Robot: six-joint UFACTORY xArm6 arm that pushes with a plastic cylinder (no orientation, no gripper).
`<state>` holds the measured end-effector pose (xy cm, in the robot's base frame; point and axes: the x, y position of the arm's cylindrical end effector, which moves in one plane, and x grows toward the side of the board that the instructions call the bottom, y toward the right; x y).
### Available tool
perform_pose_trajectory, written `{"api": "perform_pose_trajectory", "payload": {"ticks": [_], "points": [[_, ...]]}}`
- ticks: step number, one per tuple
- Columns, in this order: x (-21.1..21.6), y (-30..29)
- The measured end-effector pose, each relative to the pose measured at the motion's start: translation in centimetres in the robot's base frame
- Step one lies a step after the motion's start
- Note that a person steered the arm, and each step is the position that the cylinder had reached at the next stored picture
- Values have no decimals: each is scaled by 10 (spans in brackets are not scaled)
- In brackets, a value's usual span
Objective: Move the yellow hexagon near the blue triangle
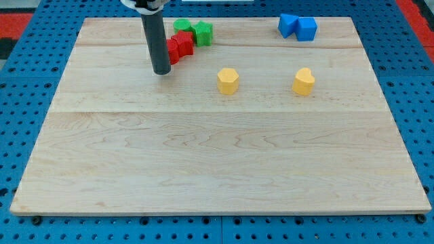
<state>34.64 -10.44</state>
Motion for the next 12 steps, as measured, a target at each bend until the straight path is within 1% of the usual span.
{"api": "perform_pose_trajectory", "payload": {"ticks": [1, 2, 3, 4, 5, 6, 7, 8, 9, 10, 11, 12], "points": [[0, 2], [2, 23], [1, 68], [1, 93], [-24, 139], [-53, 154], [-23, 154], [14, 178], [62, 164], [68, 94], [45, 113], [28, 145]]}}
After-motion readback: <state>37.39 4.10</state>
